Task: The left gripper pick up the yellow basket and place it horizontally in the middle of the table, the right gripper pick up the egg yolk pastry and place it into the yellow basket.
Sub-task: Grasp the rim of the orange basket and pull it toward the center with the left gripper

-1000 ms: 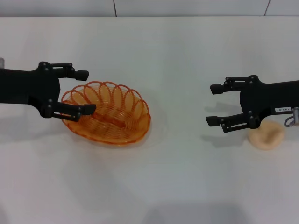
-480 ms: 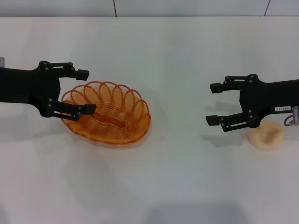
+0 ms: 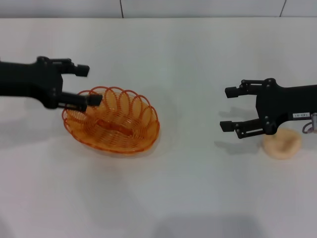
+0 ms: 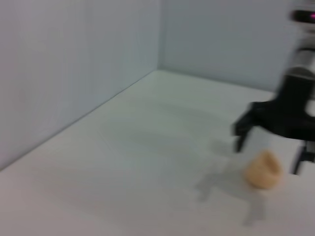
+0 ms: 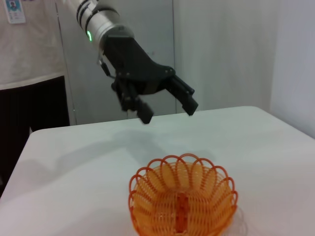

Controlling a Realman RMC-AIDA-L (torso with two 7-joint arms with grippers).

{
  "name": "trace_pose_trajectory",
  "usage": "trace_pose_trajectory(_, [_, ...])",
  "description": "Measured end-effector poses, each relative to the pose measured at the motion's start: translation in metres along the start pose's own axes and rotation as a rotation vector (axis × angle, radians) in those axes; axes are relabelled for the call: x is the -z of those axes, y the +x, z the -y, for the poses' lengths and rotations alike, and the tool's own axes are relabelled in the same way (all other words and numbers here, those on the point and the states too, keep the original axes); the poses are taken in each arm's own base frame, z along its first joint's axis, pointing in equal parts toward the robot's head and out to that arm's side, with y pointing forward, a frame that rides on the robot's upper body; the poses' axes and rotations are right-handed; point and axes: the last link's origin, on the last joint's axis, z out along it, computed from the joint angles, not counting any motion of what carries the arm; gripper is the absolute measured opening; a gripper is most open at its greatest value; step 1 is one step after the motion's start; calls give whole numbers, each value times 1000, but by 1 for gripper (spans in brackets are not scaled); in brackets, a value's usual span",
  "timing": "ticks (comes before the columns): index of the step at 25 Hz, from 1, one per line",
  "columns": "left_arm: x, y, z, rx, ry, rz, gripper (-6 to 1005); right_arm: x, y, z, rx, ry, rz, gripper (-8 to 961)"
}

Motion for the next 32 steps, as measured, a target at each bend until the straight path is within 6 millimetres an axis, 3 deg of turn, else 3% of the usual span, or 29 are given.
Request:
trace_pose_trajectory(6, [16, 19, 5, 262, 134, 72, 889, 7, 2, 3, 8, 35, 11, 851])
trace_pose_trajectory(11, [25, 21, 20, 480, 235, 213, 889, 10, 3, 4, 19, 50, 17, 851])
trace_pose_trajectory(15, [25, 21, 28, 548, 302, 318, 885, 10, 3, 4, 26, 50, 17, 851])
trace_pose_trajectory(23, [5, 15, 36, 581, 309, 435, 875, 8, 2, 3, 54, 42, 20, 852])
trace_pose_trajectory(32, [-28, -9, 39, 609, 298, 501, 864, 3, 2, -1, 54, 27, 28, 851])
